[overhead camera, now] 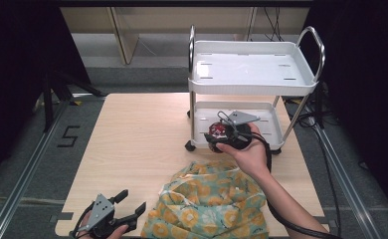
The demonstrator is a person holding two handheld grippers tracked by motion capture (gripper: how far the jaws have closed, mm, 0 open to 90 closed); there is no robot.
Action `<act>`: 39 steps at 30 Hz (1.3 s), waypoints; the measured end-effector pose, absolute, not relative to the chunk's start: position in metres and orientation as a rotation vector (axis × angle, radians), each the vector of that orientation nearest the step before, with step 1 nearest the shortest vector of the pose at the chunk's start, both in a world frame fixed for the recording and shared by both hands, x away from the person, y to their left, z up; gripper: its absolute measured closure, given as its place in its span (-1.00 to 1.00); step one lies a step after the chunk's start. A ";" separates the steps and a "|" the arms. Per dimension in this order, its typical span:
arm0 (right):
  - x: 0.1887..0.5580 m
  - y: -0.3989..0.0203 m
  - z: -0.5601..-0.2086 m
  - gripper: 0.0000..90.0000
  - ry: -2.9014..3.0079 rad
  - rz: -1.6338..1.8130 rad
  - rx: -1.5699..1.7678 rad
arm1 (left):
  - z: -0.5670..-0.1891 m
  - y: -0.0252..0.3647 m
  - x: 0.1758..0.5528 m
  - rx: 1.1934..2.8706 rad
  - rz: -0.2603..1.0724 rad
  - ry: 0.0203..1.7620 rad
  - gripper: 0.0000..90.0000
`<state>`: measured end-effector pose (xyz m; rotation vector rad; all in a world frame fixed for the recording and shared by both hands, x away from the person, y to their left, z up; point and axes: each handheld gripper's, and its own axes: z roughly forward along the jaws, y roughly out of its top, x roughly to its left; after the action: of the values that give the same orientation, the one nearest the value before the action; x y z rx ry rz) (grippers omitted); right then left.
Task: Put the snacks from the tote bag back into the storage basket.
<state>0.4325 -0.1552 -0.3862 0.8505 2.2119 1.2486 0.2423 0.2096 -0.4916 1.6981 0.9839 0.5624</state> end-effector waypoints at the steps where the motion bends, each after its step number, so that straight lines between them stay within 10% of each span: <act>1: 0.433 -0.155 -0.386 -0.45 2.212 1.249 0.850 | -0.492 0.210 0.243 1.701 0.565 0.980 -0.47; 39: 0.449 -0.155 -0.392 -0.45 2.223 1.221 0.905 | -0.492 0.210 0.243 1.702 0.562 0.978 -0.46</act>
<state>0.4494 -0.1555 -0.3920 0.9052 2.2234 1.2205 0.2427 0.2098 -0.4919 1.7015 0.9780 0.5617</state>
